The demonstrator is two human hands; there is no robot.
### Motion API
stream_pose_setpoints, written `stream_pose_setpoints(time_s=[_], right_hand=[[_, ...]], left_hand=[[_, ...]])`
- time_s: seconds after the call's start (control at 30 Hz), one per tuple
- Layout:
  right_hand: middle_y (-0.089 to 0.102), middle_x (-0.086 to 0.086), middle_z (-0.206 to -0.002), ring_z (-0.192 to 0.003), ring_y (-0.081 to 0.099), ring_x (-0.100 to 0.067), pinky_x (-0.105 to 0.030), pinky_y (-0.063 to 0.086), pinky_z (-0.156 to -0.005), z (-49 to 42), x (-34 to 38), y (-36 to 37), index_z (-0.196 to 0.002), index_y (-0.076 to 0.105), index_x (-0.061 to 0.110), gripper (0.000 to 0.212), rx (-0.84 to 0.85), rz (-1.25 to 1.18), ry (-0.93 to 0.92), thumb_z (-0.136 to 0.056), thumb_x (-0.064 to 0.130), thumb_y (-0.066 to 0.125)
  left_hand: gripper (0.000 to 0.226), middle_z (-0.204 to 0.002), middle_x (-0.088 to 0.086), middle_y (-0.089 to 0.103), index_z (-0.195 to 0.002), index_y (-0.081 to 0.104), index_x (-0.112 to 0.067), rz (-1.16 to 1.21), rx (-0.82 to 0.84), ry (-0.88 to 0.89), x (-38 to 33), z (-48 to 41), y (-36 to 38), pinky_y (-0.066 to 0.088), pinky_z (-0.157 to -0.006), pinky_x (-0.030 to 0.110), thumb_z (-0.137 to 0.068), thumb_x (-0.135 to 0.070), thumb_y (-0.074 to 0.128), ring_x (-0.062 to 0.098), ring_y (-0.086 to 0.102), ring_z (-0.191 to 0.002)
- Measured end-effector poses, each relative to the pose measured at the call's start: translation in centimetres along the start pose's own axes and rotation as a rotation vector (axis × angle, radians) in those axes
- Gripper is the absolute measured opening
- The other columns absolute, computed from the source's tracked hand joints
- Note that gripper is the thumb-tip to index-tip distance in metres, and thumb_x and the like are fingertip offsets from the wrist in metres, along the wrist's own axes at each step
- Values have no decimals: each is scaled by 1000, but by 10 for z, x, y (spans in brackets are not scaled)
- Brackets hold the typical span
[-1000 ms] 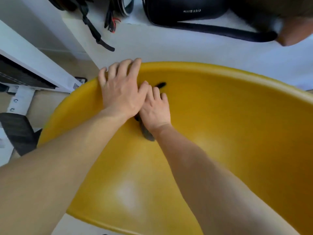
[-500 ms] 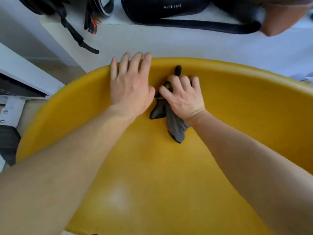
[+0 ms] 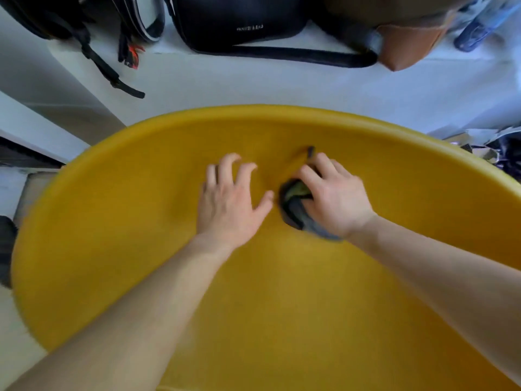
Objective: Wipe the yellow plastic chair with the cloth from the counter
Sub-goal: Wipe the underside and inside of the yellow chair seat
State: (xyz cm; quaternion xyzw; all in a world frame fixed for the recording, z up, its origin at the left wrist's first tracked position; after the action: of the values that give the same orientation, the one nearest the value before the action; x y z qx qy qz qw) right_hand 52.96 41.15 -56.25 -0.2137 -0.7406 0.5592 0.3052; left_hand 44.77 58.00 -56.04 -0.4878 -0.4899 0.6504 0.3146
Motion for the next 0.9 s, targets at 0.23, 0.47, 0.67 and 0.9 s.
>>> stream_pose_setpoints(time_s=[0.23, 0.47, 0.67, 0.9], right_hand=[[55, -3, -140, -127, 50, -20, -32, 43, -103, -55, 37, -32, -147, 41, 21, 66, 237, -799, 336, -84, 22, 58], [35, -13, -158, -143, 34, -36, -54, 25, -117, -16, -58, -60, -152, 32, 14, 64, 58, 153, 197, -91, 28, 47], [48, -11, -146, -128, 48, -38, -50, 36, -106, 13, -107, -62, -153, 30, 19, 61, 102, 153, 200, -94, 29, 44], [57, -13, -128, -107, 57, -43, -46, 43, -73, 113, -170, -114, -148, 37, 29, 54, 62, 6, 554, -95, 23, 40]], left_hand=[[43, -109, 14, 74, -121, 61, -14, 1533, 41, -979, -45, -10, 22, 63, -66, 43, -101, -48, 43, 30, 75, -76], [55, -131, 5, 53, -137, 43, -35, 1530, -290, -1193, -22, -50, 31, 58, -80, 48, -87, -57, 53, 34, 60, -109], [50, -143, 6, 40, -142, 40, -32, 1504, -275, -1210, -79, -56, 64, 61, -78, 47, -96, -50, 49, 35, 52, -119], [59, -147, 4, 34, -138, 42, -31, 1379, -22, -1014, -234, -23, 127, 51, -95, 58, -86, -59, 48, 40, 47, -124]])
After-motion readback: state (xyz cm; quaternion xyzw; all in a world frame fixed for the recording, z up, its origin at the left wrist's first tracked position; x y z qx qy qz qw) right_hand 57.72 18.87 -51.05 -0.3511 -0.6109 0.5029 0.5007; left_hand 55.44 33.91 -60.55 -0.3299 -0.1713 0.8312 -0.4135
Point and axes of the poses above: each hand's wrist, its own z-axis away from the middle knuckle, its own y-axis out of the palm, x = y × z, the point moved 4 cm from there along -z, towards the middle knuckle
